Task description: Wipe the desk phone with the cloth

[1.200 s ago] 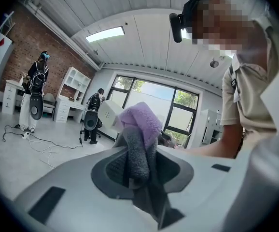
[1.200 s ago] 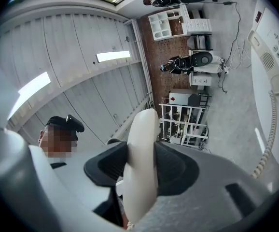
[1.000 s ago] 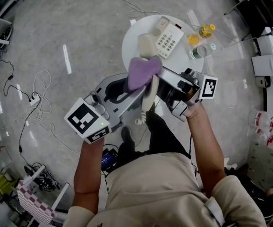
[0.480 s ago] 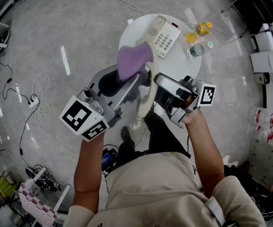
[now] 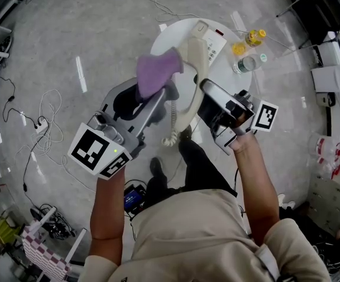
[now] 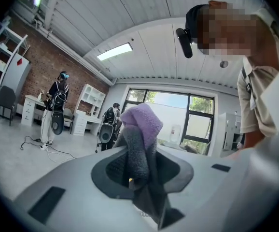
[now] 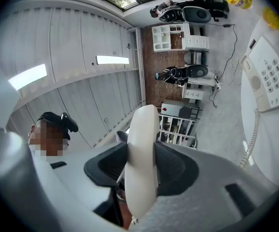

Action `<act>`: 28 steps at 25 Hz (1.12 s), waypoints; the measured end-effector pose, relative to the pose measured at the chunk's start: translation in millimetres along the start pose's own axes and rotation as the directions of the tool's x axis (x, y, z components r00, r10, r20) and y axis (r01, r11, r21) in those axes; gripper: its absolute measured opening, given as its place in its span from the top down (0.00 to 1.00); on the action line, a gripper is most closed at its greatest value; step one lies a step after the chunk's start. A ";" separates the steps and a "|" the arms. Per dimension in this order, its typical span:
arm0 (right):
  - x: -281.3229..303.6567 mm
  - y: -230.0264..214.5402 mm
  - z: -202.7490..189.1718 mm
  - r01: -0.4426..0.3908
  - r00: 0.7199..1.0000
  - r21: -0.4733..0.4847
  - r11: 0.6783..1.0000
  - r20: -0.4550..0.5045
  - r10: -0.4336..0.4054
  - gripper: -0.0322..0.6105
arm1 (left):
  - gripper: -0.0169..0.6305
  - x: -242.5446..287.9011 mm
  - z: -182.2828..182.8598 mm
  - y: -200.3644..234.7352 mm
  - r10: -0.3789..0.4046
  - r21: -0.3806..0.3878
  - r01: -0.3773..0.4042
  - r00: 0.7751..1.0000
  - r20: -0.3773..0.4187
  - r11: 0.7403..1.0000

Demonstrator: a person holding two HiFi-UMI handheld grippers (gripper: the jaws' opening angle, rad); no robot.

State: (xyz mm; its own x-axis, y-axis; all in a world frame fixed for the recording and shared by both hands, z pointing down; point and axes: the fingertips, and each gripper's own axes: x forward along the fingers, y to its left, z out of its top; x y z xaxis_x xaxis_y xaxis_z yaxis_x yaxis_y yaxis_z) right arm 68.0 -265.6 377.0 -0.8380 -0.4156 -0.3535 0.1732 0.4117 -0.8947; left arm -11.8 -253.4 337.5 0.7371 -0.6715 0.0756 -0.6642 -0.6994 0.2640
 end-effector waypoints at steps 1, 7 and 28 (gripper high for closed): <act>-0.2 -3.1 3.2 0.015 1.000 -0.008 1.000 0.007 -0.015 0.68 | 0.82 -3.1 1.3 2.6 0.013 0.013 -0.013 1.000 -0.002 1.000; 0.1 -31.1 24.3 0.123 0.992 -0.047 0.991 0.044 -0.121 0.68 | 0.82 -21.6 5.8 26.8 0.113 0.092 -0.111 0.994 -0.014 0.990; -29.8 -178.1 104.2 0.544 0.830 -0.073 0.836 0.198 -0.522 0.68 | 0.82 -65.5 -27.1 80.5 0.295 0.139 -0.282 0.953 -0.076 0.949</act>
State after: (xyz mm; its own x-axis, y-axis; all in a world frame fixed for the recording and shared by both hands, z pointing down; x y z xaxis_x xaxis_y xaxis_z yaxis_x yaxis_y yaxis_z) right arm 116.0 -411.0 518.5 -0.6829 -0.7207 0.1196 -0.3484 0.1774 -0.9204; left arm -110.2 -259.2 379.9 0.5160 -0.8271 0.2230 -0.8559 -0.5082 0.0956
